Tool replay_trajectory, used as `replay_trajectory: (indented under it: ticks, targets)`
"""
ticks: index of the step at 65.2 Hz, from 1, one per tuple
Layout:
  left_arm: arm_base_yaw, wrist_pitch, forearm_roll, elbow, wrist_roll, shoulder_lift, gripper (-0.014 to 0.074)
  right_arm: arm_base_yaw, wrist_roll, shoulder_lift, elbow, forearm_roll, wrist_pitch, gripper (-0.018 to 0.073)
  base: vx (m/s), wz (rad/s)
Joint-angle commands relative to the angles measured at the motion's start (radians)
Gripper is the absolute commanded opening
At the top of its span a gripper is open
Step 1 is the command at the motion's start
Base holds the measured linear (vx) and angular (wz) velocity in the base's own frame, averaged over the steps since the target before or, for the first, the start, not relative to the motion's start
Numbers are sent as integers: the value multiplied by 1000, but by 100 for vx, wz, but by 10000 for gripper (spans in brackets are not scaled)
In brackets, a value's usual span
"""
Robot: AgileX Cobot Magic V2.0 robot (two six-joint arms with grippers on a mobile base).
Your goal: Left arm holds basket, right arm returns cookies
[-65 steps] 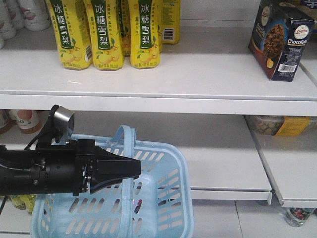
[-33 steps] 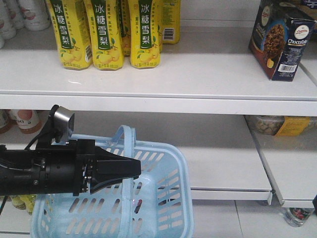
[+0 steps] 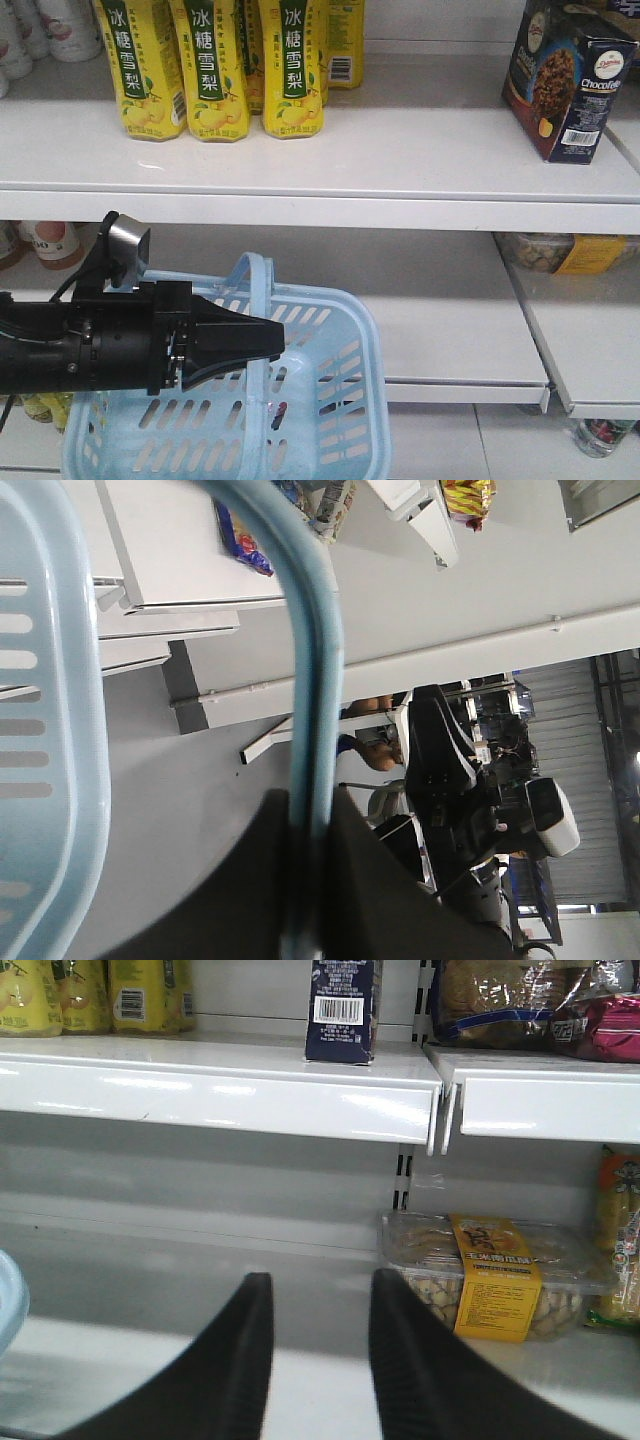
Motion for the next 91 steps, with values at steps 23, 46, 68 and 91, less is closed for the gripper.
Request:
replay_trajectory:
  ticks: [23, 46, 68, 91]
  targets:
    - [-4, 53, -111, -33, 6, -33, -3, -5, -2, 12, -27, -3, -78, -11, 0, 0]
    - [-7, 52, -114, -33, 6, -34, -3, -5, -3, 12, -27, -3, -78, -11, 0, 0]
    - [-23, 78, 107, -24, 7, -264, -3, -5, -3, 12, -27, -3, -78, -11, 0, 0]
    - [-22, -319, 351, 223, 5, -681, -3, -5, -6, 12, -27, -3, -78, -11, 0, 0]
